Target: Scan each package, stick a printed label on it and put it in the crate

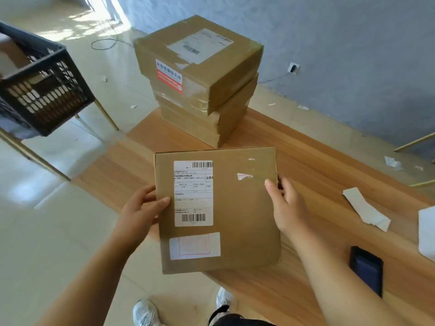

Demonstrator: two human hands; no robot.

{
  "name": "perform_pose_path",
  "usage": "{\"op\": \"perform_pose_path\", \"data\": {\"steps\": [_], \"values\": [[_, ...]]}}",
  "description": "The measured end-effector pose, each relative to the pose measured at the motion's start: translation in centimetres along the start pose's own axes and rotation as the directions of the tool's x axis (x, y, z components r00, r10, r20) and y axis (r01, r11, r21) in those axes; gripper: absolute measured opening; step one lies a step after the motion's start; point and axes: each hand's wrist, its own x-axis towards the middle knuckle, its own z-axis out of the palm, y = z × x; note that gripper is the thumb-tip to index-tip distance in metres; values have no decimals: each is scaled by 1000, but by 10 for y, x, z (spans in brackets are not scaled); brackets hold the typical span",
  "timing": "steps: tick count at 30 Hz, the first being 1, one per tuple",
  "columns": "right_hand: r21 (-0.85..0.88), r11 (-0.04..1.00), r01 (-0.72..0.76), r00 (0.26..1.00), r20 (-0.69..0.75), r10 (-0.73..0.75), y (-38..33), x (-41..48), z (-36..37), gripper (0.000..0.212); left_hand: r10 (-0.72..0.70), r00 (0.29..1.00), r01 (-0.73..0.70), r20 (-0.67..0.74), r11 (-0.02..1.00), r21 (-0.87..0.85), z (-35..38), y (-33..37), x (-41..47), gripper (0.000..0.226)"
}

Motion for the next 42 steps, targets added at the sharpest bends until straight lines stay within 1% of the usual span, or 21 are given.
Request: {"op": "perform_pose_path", "data": {"steps": [2,5,10,13,16,19,22,25,27,30,34,38,40,42], "values": [[31,999,40,998,45,-41,-26,-5,41,21,25,998,-25,-63,1000,-5,-48,2,-5,49],[86,992,91,990,96,-99,-63,-15,106,29,70,983,-70,-168,998,7,-123,1,-10,39],[136,982,134,959,233,-163,-121,-25,213,30,111,951,-93,-289,993,72,-238,-1,-17,47],[133,982,136,932,319,-172,-151,-25,269,32,136,919,-110,-370,990,93,-295,-3,-14,41],[147,980,132,912,370,-178,-176,-18,311,21,144,891,-103,-430,988,118,-334,0,-3,40],[177,975,135,899,391,-195,-209,-3,364,16,130,858,-67,-497,987,144,-382,6,19,45],[225,966,127,892,399,-210,-241,20,418,18,140,832,-46,-537,982,184,-429,20,54,41],[255,961,108,893,400,-206,-272,50,473,19,176,818,-82,-547,978,192,-478,38,93,29],[269,960,81,894,406,-189,-296,72,510,20,183,825,-85,-535,975,203,-511,52,120,27],[278,960,33,894,422,-153,-332,98,562,23,176,841,-91,-512,978,187,-557,75,155,29],[239,971,18,897,424,-121,-374,127,619,24,174,840,-102,-514,981,167,-613,99,197,34],[182,983,-25,937,346,-40,-405,155,664,37,145,849,-72,-508,984,161,-659,112,241,39],[166,985,-50,951,308,-3,-419,167,685,35,154,862,-81,-482,982,169,-679,118,267,39],[172,983,-62,954,300,8,-434,180,706,27,163,877,-90,-452,980,179,-702,126,295,41]]}}
